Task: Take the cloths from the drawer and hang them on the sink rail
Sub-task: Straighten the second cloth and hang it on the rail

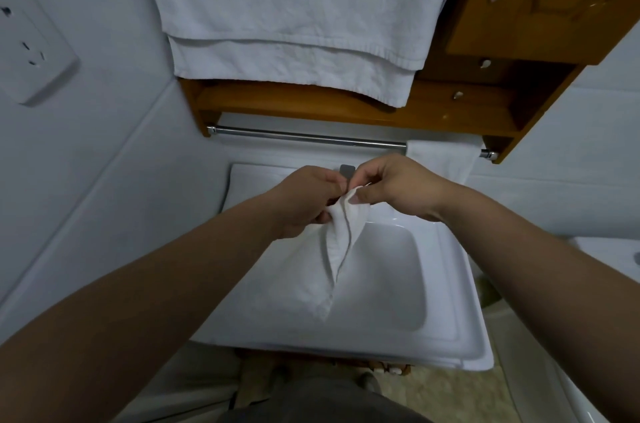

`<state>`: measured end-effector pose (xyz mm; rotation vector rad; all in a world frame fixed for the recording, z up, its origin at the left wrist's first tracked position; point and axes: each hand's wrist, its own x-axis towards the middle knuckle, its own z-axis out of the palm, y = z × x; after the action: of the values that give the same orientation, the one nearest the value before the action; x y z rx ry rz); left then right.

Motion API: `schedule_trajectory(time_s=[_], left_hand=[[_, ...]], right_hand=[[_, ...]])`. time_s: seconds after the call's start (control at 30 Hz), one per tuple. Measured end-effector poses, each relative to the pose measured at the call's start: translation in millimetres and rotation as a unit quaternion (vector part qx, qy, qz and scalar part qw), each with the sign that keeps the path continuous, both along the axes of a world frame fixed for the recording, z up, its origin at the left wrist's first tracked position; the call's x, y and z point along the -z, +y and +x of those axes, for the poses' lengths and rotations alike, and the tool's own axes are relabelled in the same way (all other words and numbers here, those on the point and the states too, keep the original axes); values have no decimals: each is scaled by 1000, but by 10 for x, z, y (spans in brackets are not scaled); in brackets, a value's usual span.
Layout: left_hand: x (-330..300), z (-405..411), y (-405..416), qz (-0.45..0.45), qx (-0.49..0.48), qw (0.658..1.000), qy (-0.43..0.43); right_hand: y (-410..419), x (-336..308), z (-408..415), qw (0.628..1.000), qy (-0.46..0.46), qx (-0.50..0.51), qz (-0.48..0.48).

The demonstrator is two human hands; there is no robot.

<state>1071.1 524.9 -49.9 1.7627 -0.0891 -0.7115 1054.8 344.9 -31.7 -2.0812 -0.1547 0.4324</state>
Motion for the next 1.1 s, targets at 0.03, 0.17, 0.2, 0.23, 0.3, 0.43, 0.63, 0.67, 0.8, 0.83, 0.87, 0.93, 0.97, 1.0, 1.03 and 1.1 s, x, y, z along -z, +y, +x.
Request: schedule_trajectory(time_s=[0.03,0.17,0.2,0.23,0.3,0.43,0.63,0.67,0.8,0.83,0.87,0.93,0.97,1.0,1.03,1.1], left_hand=[[11,5,12,-9,-5,1000,11],[8,1,59,-42,-22,998,46],[5,-1,84,-60,-27,996,63],[4,-3,118,-82,-31,993,82],[16,6,189,-124,-38,986,109],[60,39,276,-165,-25,979,117],[135,7,194,-148,3,982,114],[158,24,183,-146,-24,982,115],[204,125,175,-161,-123,973,110],[200,135,168,-158,-127,974,97],[189,136,156,-146,-124,978,76],[144,119,128,-96,-108,990,10],[117,104,111,-69,-101,992,-23],[100,93,95,-46,-98,993,-48],[88,88,78,-27,-98,992,-69],[89,82,56,15,-96,988,-119]], right_hand=[[7,5,10,1000,0,5,-13],[26,-21,29,999,-7,2,-34],[28,-39,28,999,-7,2,-34],[25,-54,32,999,-10,7,-35],[2,-68,51,998,-28,30,-45],[-71,-67,72,996,-48,66,-22],[-161,-143,74,995,-62,74,25],[-182,-150,81,995,-61,74,25],[-254,-147,86,995,-65,80,14],[-260,-128,88,994,-64,84,12],[-259,-111,91,994,-60,87,7],[-251,-61,106,995,-51,87,-17],[-241,-31,112,995,-49,83,-32],[-222,-7,109,995,-49,78,-38],[-200,16,103,995,-51,73,-36],[-127,34,73,996,-60,59,-22]])
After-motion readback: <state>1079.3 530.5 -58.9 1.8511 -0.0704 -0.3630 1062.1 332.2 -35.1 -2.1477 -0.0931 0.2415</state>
